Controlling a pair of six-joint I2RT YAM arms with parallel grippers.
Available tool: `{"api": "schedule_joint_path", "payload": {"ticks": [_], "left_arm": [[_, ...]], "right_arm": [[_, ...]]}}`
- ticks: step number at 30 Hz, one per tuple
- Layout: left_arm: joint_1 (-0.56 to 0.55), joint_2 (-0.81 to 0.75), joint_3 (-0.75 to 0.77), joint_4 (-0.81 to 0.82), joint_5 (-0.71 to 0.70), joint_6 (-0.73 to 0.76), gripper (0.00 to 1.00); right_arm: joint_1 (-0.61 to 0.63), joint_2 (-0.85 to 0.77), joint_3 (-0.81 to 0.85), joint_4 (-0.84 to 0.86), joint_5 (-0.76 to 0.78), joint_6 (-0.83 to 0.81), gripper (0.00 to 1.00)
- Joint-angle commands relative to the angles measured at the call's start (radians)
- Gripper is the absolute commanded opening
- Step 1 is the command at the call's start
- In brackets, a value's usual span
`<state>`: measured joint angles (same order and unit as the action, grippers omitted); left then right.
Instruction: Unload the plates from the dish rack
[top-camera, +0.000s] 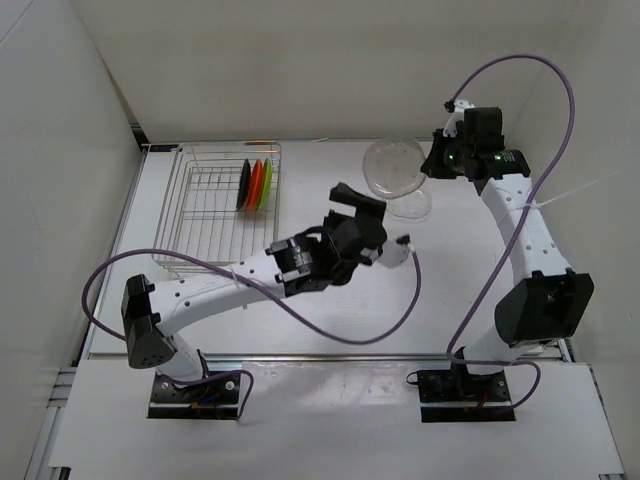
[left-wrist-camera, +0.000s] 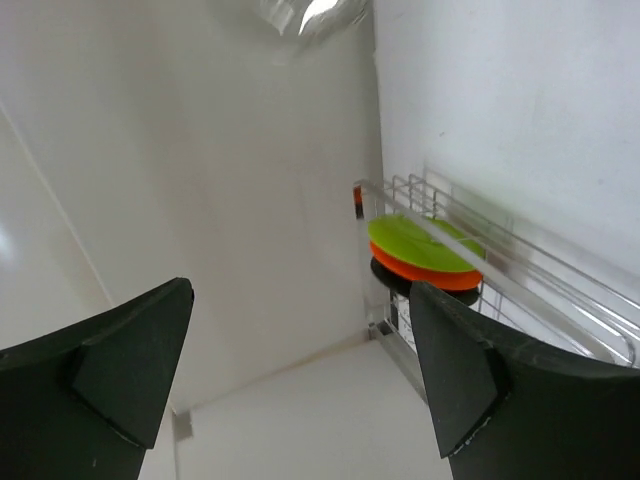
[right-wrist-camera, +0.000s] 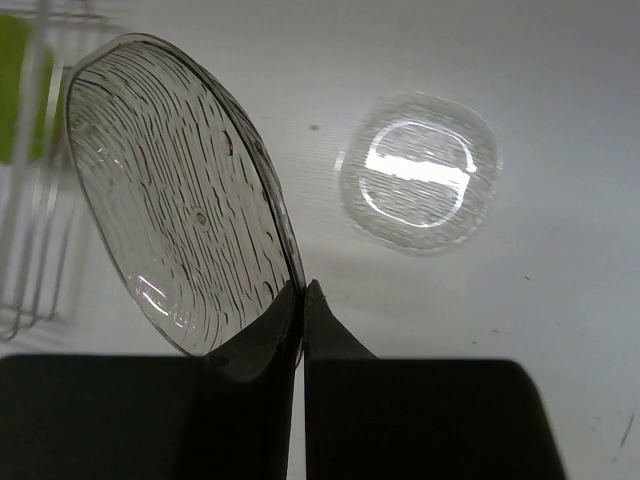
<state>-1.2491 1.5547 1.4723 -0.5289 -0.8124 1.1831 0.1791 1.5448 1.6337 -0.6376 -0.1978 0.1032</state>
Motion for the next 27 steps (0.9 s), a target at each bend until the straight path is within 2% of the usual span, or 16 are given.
{"api": "schedule_joint_path", "payload": {"ticks": [1,6,10,12,15,17,20,24,27], "left_arm": [[0.106,0.019,0.191,-0.150,0.001,-0.181,1.00],[0.331,0.077,0.359,-0.230,0.019,-0.345,1.00],[0.502,0.137,0.540,-0.397,0.137,-0.604,1.00],[0.598,0.160,0.572,-0.446,0.189,-0.699,1.00],[0.710,0.160,0.557,-0.490,0.315,-0.853,1.00],[0.750,0.125,0.472,-0.473,0.390,-0.905,1.00],[0.801,0.070,0.370,-0.405,0.450,-0.925,1.00],[0.853,0.058,0.361,-0.405,0.533,-0.961,1.00],[0.863,0.048,0.374,-0.405,0.542,-0.961,1.00]], "right_arm": [[-0.067,0.054,-0.064,0.088,0.115,0.119,0.00],[-0.087,0.072,-0.162,0.211,0.167,0.083,0.00],[-0.098,0.144,-0.163,0.236,0.182,0.107,0.00],[-0.119,0.172,-0.147,0.236,0.182,0.131,0.00],[-0.139,0.224,-0.115,0.225,0.169,0.174,0.00],[-0.150,0.244,-0.103,0.225,0.169,0.196,0.00],[-0.162,0.273,-0.103,0.225,0.140,0.225,0.00],[-0.171,0.302,-0.094,0.225,0.112,0.248,0.00],[-0.181,0.325,-0.069,0.225,0.088,0.257,0.00]]}}
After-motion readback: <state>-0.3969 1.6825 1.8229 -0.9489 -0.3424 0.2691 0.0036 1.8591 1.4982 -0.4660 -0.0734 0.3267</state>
